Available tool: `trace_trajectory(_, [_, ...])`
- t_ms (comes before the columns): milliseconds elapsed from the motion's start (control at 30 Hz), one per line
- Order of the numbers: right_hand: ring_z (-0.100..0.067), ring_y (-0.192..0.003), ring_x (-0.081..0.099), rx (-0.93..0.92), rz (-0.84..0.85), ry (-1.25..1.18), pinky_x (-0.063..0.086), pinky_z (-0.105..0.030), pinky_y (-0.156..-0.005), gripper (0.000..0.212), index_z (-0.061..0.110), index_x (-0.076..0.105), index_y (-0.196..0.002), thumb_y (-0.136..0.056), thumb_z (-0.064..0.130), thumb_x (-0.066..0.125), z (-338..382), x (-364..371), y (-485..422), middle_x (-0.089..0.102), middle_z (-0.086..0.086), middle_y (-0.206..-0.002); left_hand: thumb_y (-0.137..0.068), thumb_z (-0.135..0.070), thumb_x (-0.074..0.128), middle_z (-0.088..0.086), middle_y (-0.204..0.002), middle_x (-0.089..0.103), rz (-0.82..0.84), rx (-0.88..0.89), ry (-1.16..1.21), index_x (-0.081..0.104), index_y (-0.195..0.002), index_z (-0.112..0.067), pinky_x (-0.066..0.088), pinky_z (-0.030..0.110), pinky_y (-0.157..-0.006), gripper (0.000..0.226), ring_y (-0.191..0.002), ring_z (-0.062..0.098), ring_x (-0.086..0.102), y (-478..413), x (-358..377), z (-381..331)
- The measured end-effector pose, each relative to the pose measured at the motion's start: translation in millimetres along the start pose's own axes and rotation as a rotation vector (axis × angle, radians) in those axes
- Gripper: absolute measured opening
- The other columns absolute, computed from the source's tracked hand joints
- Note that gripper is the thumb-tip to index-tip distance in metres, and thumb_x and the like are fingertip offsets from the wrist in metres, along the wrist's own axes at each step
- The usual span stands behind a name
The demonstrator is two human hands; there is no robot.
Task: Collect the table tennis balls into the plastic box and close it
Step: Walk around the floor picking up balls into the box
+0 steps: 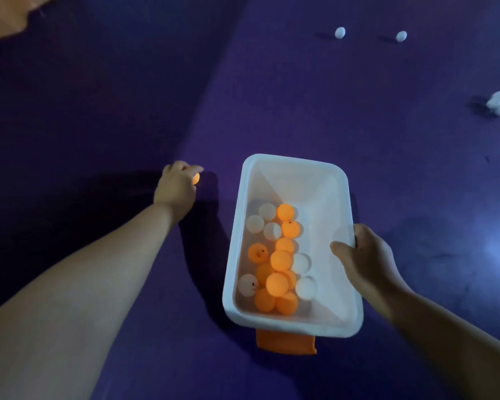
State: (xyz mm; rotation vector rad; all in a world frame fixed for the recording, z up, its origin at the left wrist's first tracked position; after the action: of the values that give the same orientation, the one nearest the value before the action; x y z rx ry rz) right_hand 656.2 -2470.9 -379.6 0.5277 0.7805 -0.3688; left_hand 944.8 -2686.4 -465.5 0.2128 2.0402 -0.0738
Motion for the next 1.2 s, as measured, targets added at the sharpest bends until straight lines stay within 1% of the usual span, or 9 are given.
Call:
trace_trajectory(67, [-0.009, -0.071, 0.055, -0.017, 0.004, 0.006, 0.04, -0.023, -0.051, 0.005, 0.017, 0.052, -0.093, -0.089, 0.018, 0.056, 2, -1, -1, 0.059, 0.005, -0.081, -0.088, -0.008, 0.052, 0.017, -0.127, 0.053, -0.121, -0.04, 0.062, 0.053, -0.132, -0.014, 0.041, 0.042, -0.093, 0.044, -0.112, 0.036, 0.046, 6, -23, -5])
trace_trajectory(133, [-0.008, -0.07, 0.055, -0.034, 0.002, -0.004, 0.039, -0.021, -0.05, 0.007, 0.018, 0.052, -0.095, -0.089, 0.018, 0.056, 2, -2, -1, 0.058, 0.008, -0.08, -0.089, -0.022, 0.056, 0.006, -0.124, 0.057, -0.287, -0.073, 0.32, 0.051, -0.13, -0.016, 0.045, 0.034, -0.088, 0.042, -0.106, 0.024, 0.055, 23, -57, -24])
trace_trajectory(200, [-0.009, -0.069, 0.055, -0.047, 0.012, -0.036, 0.039, -0.022, -0.05, 0.005, 0.017, 0.052, -0.093, -0.089, 0.017, 0.055, 3, -1, -1, 0.058, 0.006, -0.08, -0.089, -0.03, 0.057, -0.009, -0.113, 0.058, -0.367, 0.011, 0.576, 0.051, -0.124, -0.021, 0.044, 0.017, -0.08, 0.037, -0.092, 0.008, 0.056, 52, -88, -62])
trace_trajectory(267, [-0.013, -0.068, 0.056, -0.059, 0.034, -0.049, 0.041, -0.024, -0.05, 0.004, 0.016, 0.053, -0.091, -0.088, 0.018, 0.054, 5, 0, 1, 0.059, 0.002, -0.079, -0.088, -0.03, 0.058, -0.016, -0.103, 0.057, -0.337, 0.173, 0.631, 0.055, -0.117, -0.022, 0.043, 0.012, -0.076, 0.03, -0.09, 0.003, 0.055, 83, -109, -108])
trace_trajectory(400, [-0.014, -0.068, 0.056, -0.1, 0.085, -0.076, 0.041, -0.024, -0.051, 0.003, 0.018, 0.053, -0.089, -0.087, 0.018, 0.054, 17, -1, 8, 0.059, 0.001, -0.081, -0.082, -0.035, 0.062, -0.022, -0.112, 0.053, -0.116, 0.229, 0.46, 0.055, -0.124, -0.024, 0.037, 0.017, -0.093, 0.044, -0.113, 0.004, 0.045, 112, -101, -145])
trace_trajectory(500, [-0.015, -0.066, 0.054, -0.155, 0.121, -0.05, 0.038, -0.025, -0.05, 0.002, 0.016, 0.052, -0.086, -0.086, 0.017, 0.053, 30, -1, 8, 0.058, -0.001, -0.079, -0.086, -0.03, 0.061, -0.017, -0.121, 0.056, -0.215, 0.126, 0.436, 0.055, -0.125, -0.023, 0.035, 0.015, -0.097, 0.04, -0.118, 0.003, 0.041, 134, -122, -128])
trace_trajectory(833, [-0.02, -0.071, 0.057, -0.306, 0.257, -0.113, 0.041, -0.028, -0.055, 0.006, 0.013, 0.054, -0.088, -0.082, 0.016, 0.056, 84, 25, 40, 0.06, -0.006, -0.082, -0.082, -0.009, 0.06, -0.029, -0.093, 0.047, -0.472, -0.281, 0.363, 0.066, -0.103, -0.02, 0.043, 0.022, -0.09, 0.025, -0.102, 0.006, 0.052, 284, -156, -104])
trace_trajectory(1000, [-0.021, -0.075, 0.06, -0.404, 0.373, -0.098, 0.049, -0.033, -0.063, 0.011, 0.013, 0.056, -0.093, -0.083, 0.017, 0.057, 104, 52, 79, 0.062, -0.006, -0.086, -0.086, -0.014, 0.058, -0.023, -0.095, 0.049, -0.494, -0.418, 0.325, 0.064, -0.098, -0.031, 0.038, 0.003, -0.077, 0.022, -0.095, -0.005, 0.05, 352, -176, -98])
trace_trajectory(1200, [-0.024, -0.075, 0.059, -0.537, 0.565, 0.06, 0.051, -0.038, -0.068, 0.011, 0.01, 0.054, -0.093, -0.083, 0.015, 0.056, 116, 80, 136, 0.059, -0.008, -0.084, -0.088, -0.018, 0.056, -0.013, -0.099, 0.053, -0.459, -0.552, 0.166, 0.066, -0.102, -0.028, 0.046, 0.02, -0.082, 0.019, -0.094, 0.004, 0.053, 417, -199, -79])
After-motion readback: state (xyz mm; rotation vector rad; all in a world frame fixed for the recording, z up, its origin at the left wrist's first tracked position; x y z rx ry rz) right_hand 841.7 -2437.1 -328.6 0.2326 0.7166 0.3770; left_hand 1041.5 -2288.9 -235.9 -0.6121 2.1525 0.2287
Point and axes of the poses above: each hand's wrist, its own y-axis away from the middle knuckle, its own x-axis out of the palm, z = x × y, the point moved 10 cm from there along -y, towards the middle knuckle
